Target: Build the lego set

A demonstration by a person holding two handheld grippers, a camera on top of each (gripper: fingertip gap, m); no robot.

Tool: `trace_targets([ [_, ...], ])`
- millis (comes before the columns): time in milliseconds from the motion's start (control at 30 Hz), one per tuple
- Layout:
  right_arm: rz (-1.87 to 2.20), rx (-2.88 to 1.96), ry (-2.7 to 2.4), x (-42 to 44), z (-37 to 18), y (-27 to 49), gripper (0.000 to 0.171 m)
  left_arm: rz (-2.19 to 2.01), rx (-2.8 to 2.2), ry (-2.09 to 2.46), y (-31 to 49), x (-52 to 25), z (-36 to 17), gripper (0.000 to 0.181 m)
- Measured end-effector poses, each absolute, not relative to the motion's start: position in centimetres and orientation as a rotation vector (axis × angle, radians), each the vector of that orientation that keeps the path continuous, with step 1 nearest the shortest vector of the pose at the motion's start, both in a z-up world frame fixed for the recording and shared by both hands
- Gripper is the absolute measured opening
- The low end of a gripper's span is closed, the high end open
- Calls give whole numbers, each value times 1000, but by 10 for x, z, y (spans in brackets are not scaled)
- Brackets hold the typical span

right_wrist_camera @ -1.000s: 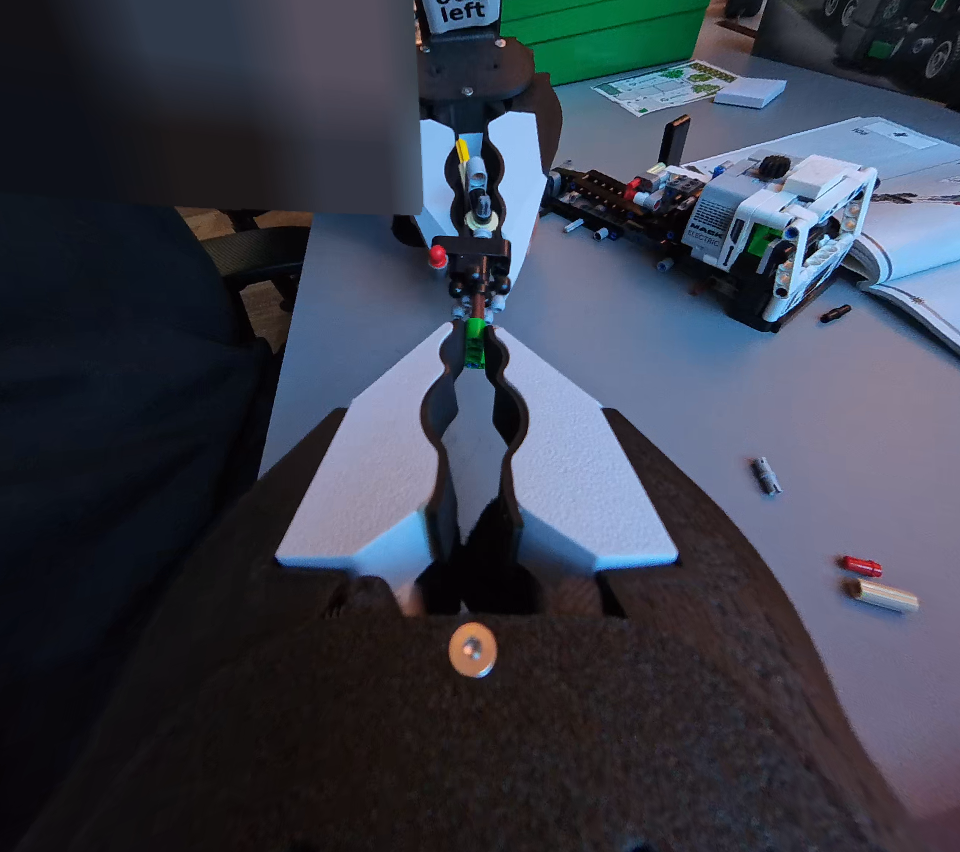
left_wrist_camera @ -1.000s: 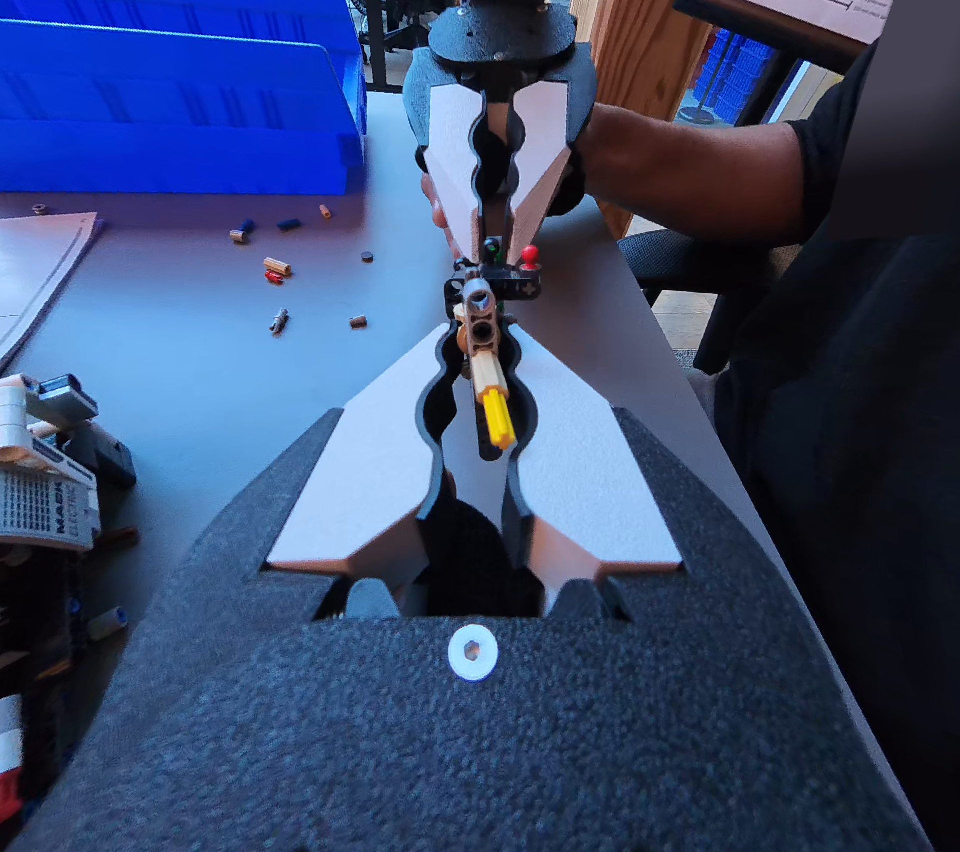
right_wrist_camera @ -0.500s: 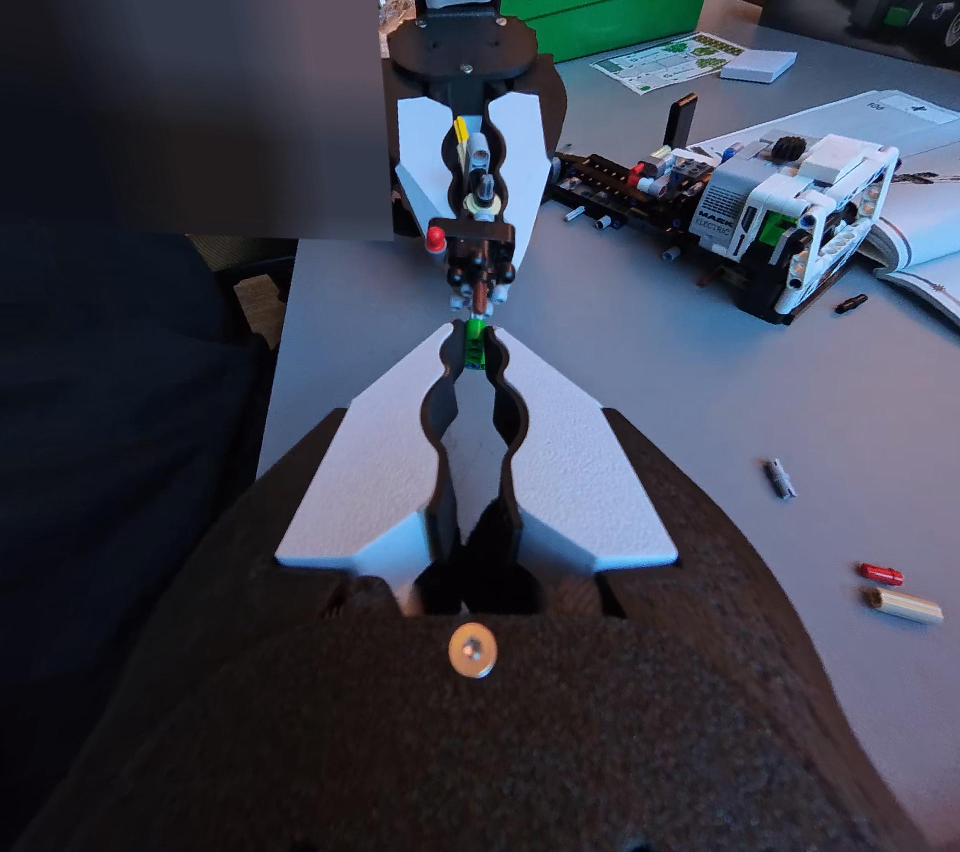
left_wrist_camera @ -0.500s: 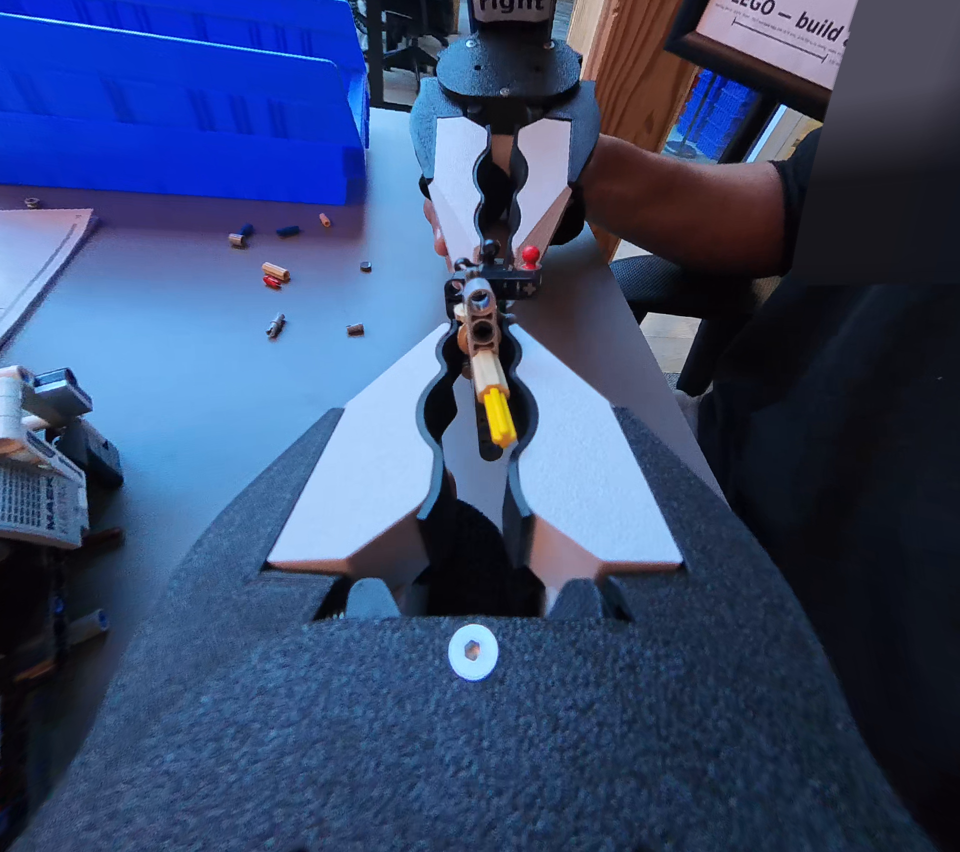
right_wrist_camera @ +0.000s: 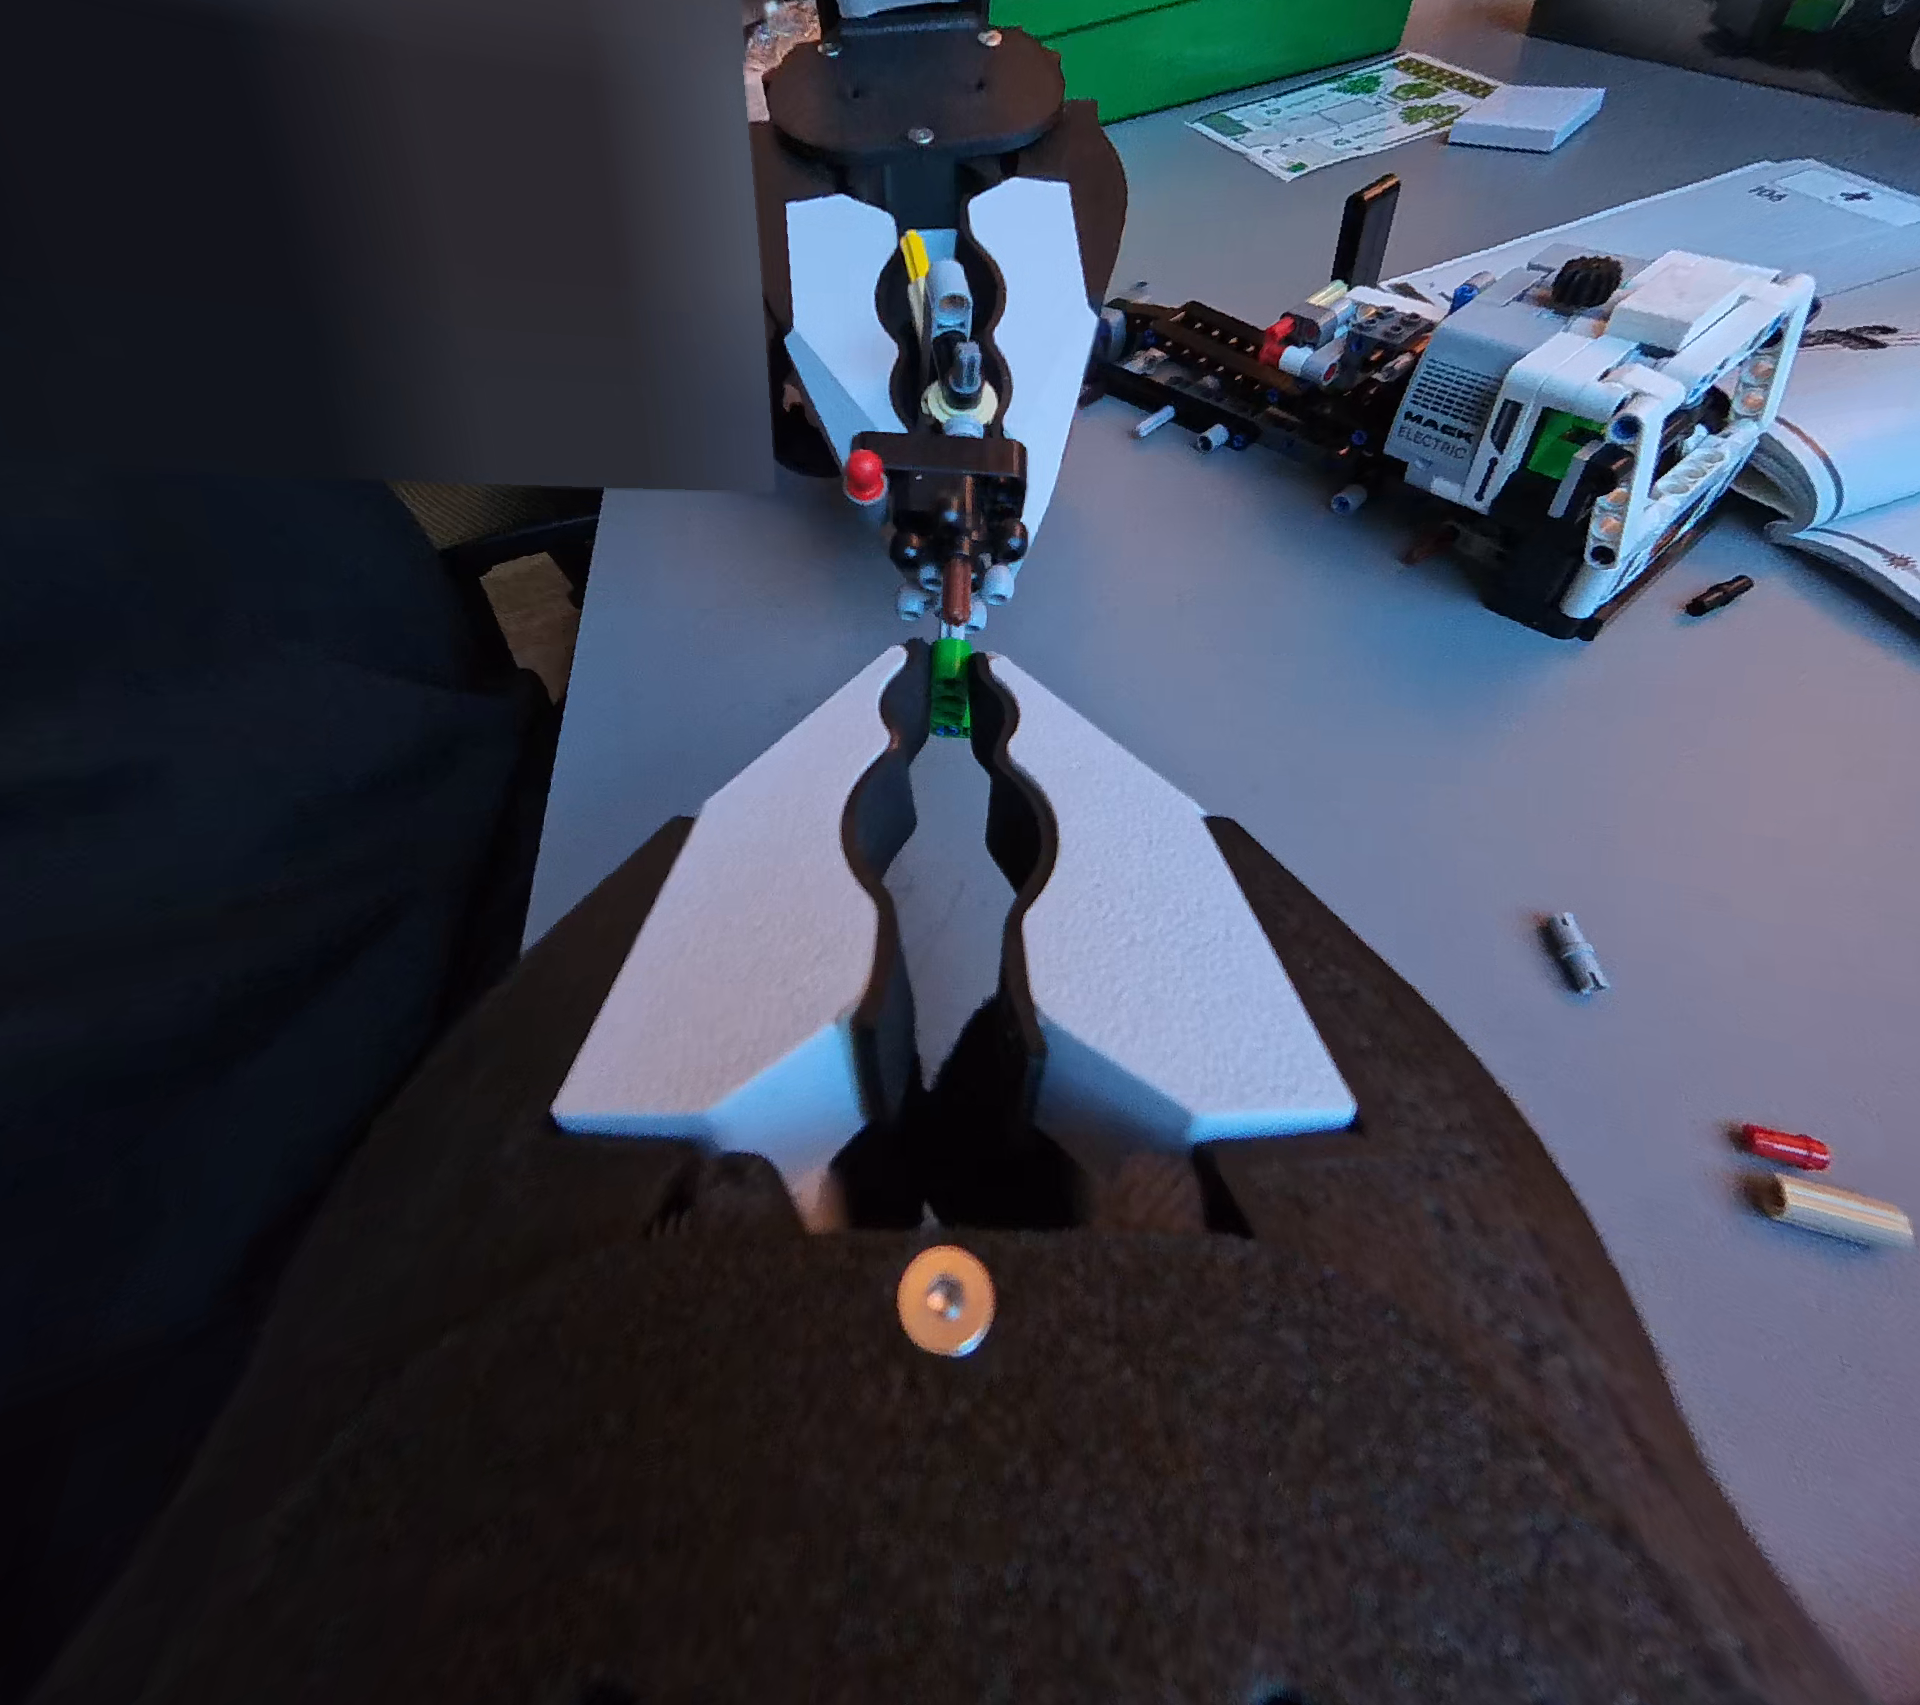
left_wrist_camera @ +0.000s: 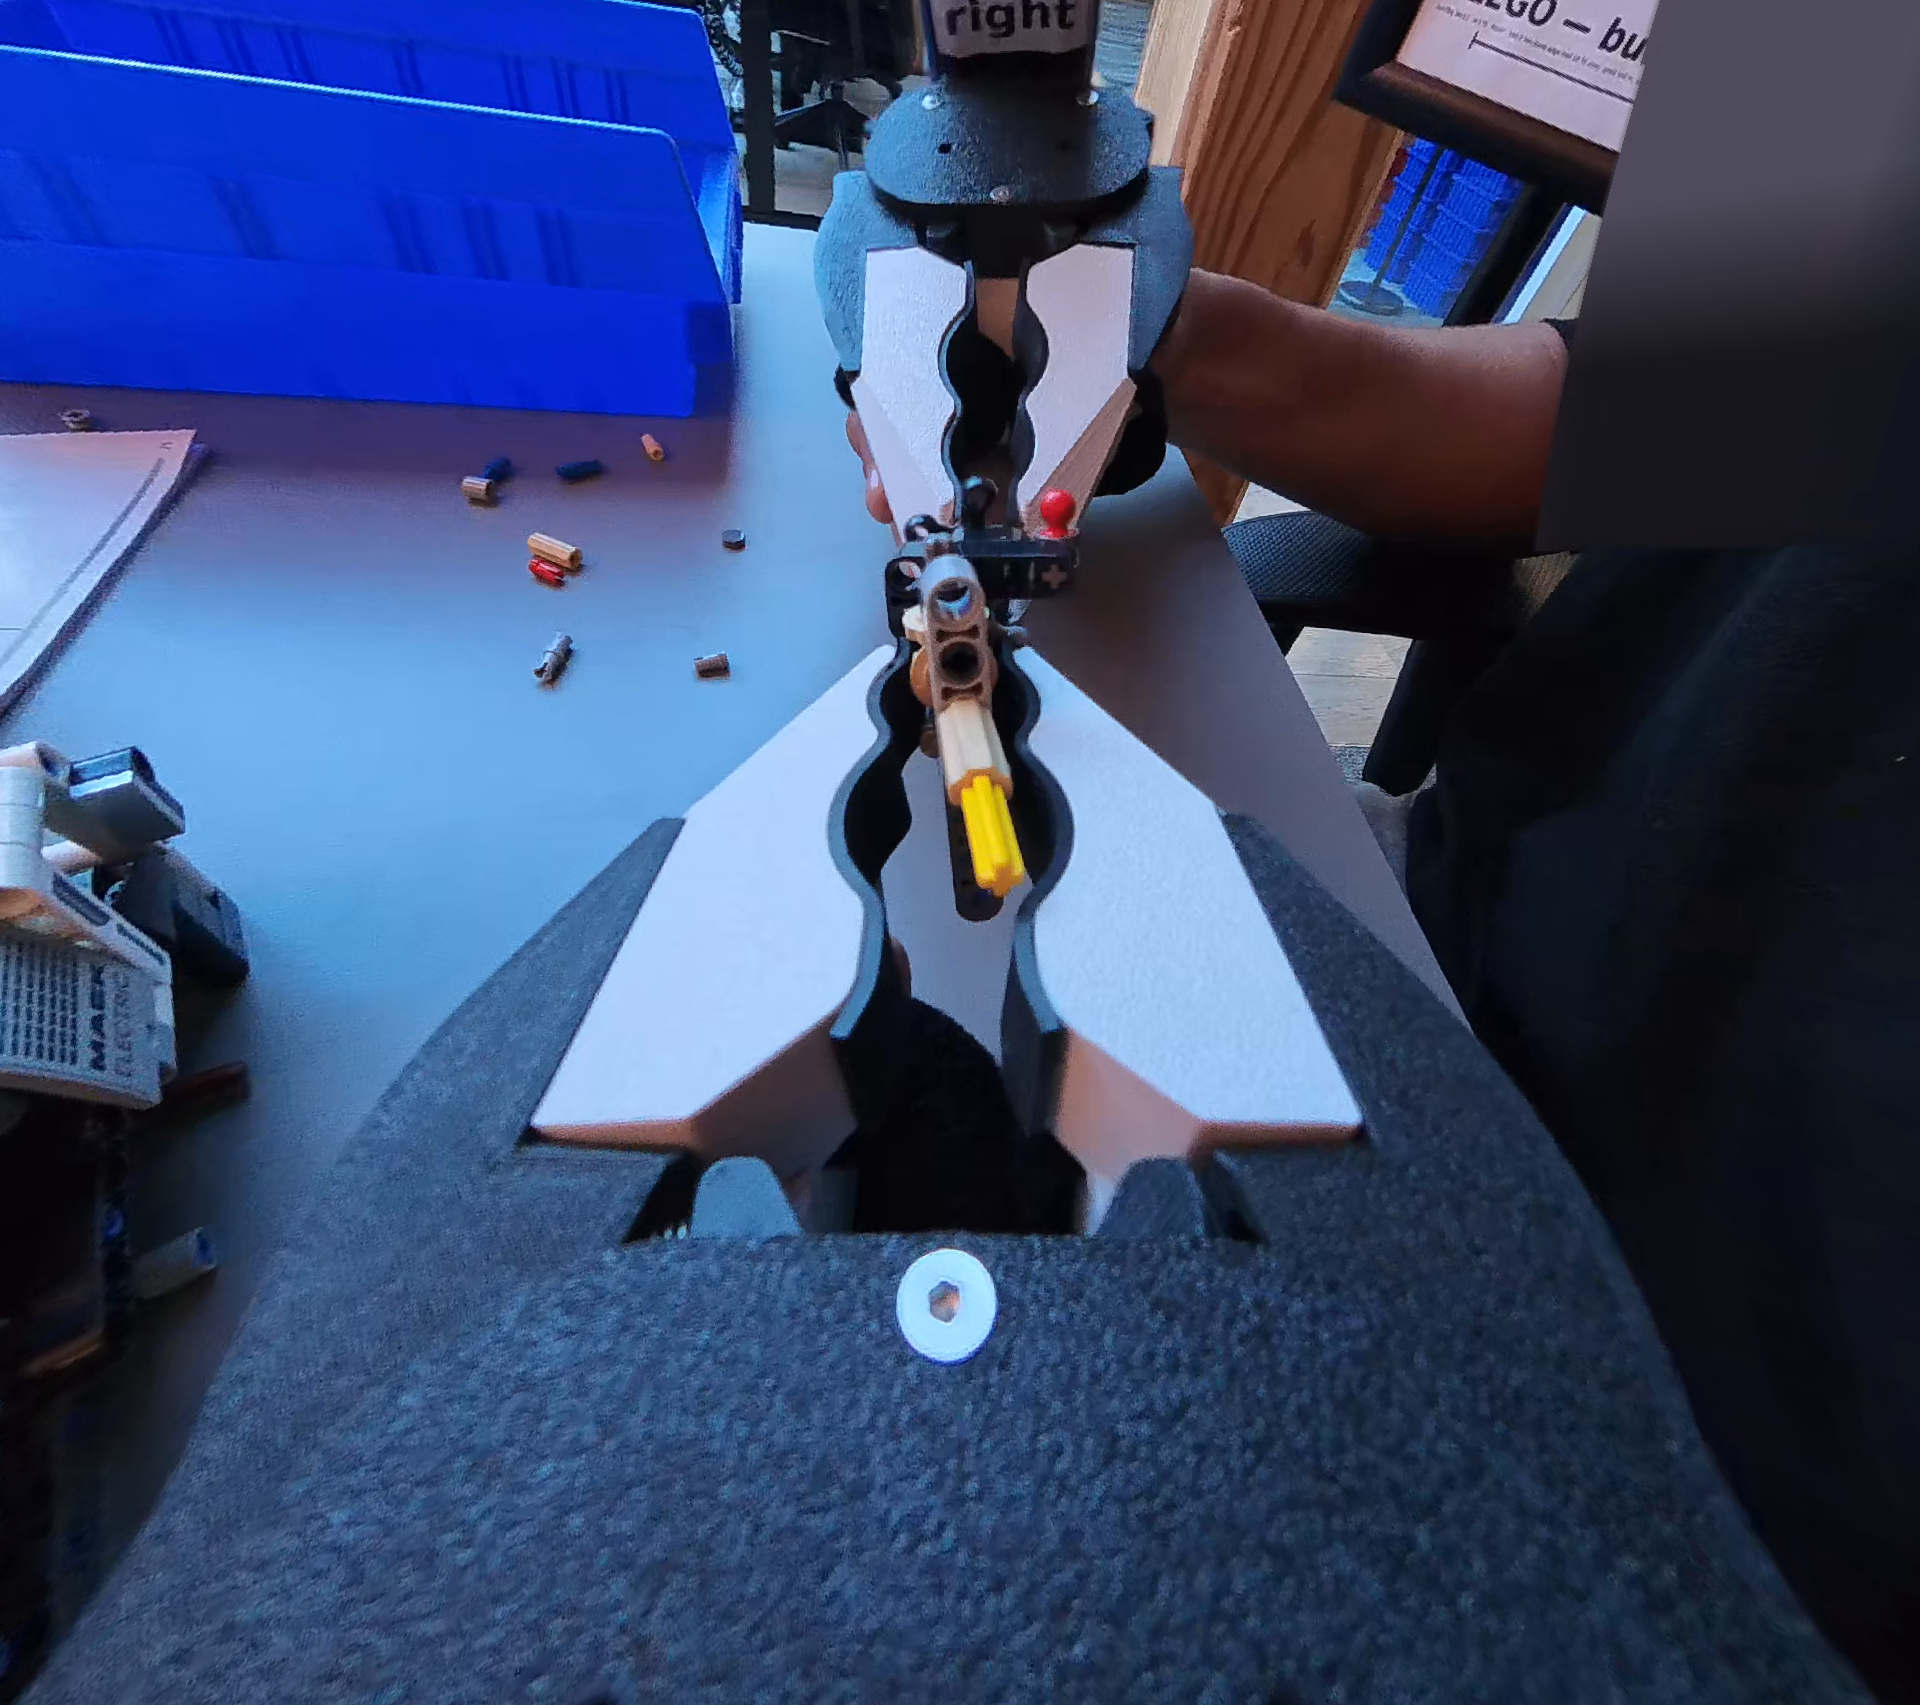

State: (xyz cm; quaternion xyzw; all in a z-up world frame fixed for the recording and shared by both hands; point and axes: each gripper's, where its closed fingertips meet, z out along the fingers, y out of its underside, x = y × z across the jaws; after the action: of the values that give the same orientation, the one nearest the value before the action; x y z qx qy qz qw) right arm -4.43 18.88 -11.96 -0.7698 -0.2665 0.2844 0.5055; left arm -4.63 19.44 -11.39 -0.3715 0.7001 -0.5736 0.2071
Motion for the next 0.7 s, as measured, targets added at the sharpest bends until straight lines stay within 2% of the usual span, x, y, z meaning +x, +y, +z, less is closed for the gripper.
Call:
trace_targets([
  [533,623,-1967,-804,-54,-140,181,6,-1446,-966,2130,186,-57,-131,11],
  [700,635,-1935,-791,-53,-136,181,6,-1529,-1004,2094,186,-55,-127,11],
])
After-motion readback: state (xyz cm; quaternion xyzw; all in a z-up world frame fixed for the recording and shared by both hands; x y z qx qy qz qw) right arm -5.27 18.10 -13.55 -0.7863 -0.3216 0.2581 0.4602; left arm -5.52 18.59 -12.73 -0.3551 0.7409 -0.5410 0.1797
